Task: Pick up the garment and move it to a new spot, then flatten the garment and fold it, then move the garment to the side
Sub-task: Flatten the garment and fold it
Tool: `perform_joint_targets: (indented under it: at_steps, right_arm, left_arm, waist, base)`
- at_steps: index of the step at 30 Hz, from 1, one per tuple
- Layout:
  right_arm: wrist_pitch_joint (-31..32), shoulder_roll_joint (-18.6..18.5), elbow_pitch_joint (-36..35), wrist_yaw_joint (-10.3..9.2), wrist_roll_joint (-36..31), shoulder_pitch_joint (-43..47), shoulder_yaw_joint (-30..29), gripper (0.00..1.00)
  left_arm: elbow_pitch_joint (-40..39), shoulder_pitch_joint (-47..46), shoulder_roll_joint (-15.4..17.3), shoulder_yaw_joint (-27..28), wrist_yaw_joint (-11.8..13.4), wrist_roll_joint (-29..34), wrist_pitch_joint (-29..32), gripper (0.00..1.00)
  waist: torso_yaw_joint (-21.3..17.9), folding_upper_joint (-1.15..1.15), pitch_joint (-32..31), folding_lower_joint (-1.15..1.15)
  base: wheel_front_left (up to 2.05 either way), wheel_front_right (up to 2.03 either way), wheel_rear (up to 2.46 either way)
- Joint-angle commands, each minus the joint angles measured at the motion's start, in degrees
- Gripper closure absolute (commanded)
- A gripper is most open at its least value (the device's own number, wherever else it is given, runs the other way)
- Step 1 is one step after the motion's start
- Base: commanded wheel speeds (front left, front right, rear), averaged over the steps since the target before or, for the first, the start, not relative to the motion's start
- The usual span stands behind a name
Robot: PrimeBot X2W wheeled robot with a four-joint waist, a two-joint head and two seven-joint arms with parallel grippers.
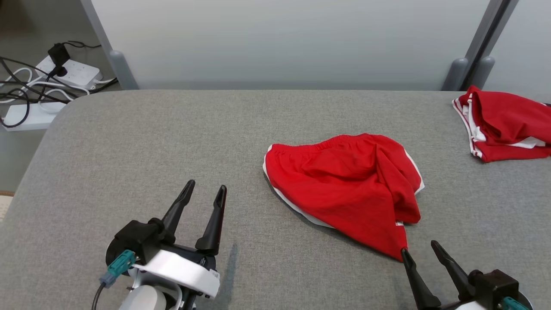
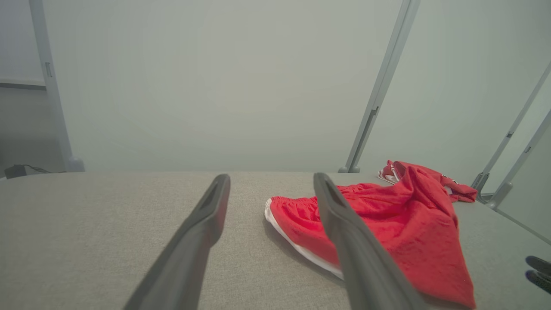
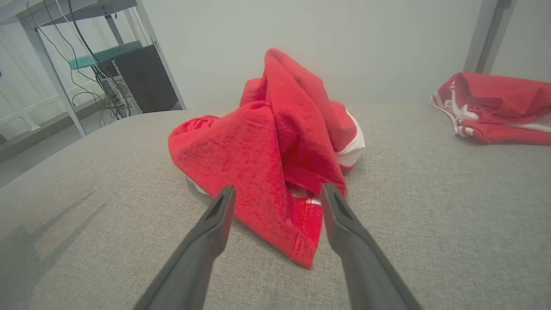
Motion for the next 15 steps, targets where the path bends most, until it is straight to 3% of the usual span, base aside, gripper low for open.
perform_joint_targets:
  at_steps: [1, 15]
  right_arm:
    - [0.79, -1.59, -0.06, 0.18, 0.17, -2.3, 1.55, 0.0]
    - [4.84, -3.36, 10.49, 0.18, 2.55, -8.3, 4.75, 0.0]
  left_arm:
    - [-1.6, -1.28, -0.09, 2.26, -0.78, 0.76, -0.51, 0.0]
    - [-0.73, -3.24, -3.2, 2.65, -3.22, 2.56, -0.51, 0.0]
  waist:
    - [0.54, 0.0, 0.66, 0.0]
    - [4.32, 0.0, 3.62, 0.0]
  base:
    - [0.0, 0.0, 0.0]
    - [0.0, 0.0, 0.0]
